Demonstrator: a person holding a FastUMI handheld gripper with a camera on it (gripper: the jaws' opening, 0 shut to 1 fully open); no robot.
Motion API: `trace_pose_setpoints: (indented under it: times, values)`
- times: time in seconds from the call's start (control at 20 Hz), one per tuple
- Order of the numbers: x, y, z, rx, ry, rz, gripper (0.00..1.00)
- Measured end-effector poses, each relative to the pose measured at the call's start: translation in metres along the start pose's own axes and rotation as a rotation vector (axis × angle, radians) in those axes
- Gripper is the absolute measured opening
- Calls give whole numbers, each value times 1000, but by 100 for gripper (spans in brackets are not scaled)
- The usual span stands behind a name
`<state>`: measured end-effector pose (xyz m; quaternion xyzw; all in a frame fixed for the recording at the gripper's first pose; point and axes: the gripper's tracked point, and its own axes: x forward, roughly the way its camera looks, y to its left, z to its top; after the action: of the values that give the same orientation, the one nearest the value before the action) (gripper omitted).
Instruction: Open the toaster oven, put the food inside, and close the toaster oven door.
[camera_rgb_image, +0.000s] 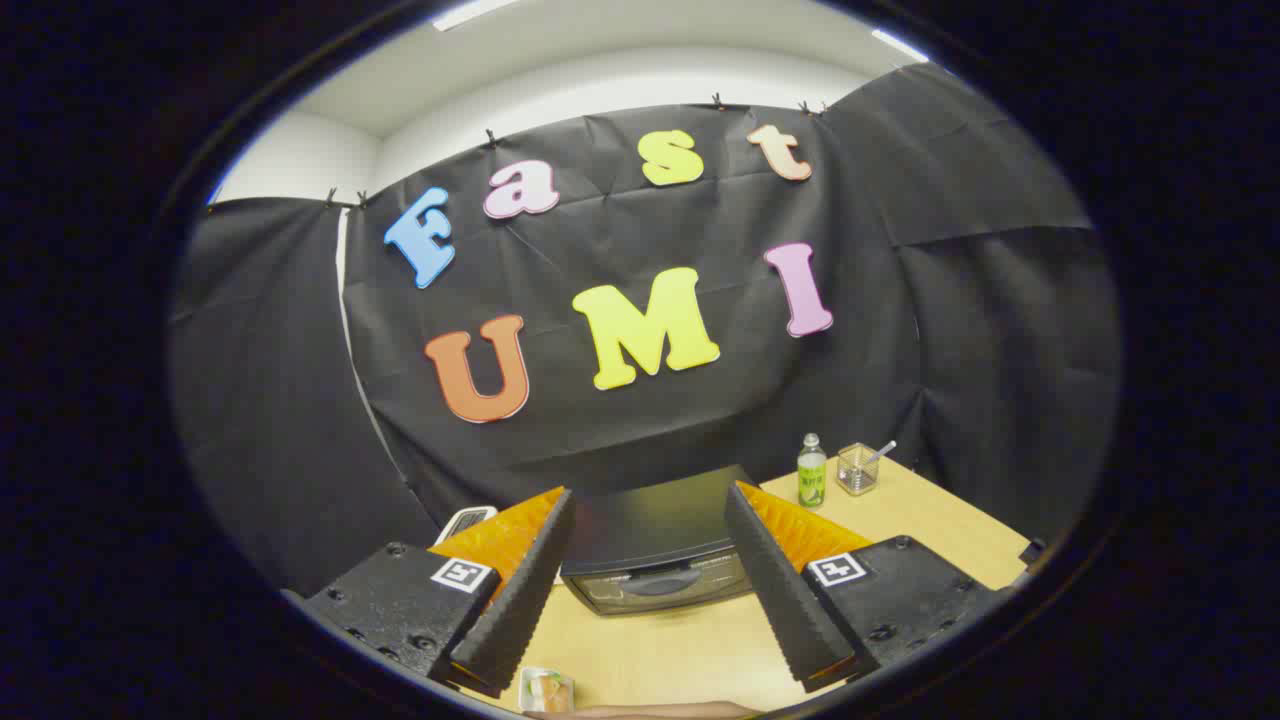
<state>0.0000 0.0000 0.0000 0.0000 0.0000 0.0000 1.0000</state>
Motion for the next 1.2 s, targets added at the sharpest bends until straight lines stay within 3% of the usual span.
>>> trace_pose_setpoints:
  times: [0.15,0.75,0.9,1.2]
  values:
    - [-7,7,16,-49,-91,-30,99]
    - [-17,21,18,-67,-147,-9,99]
    - [-4,22,7,-74,-117,2,99]
    - [59,7,-22,-148,-53,-60,99]
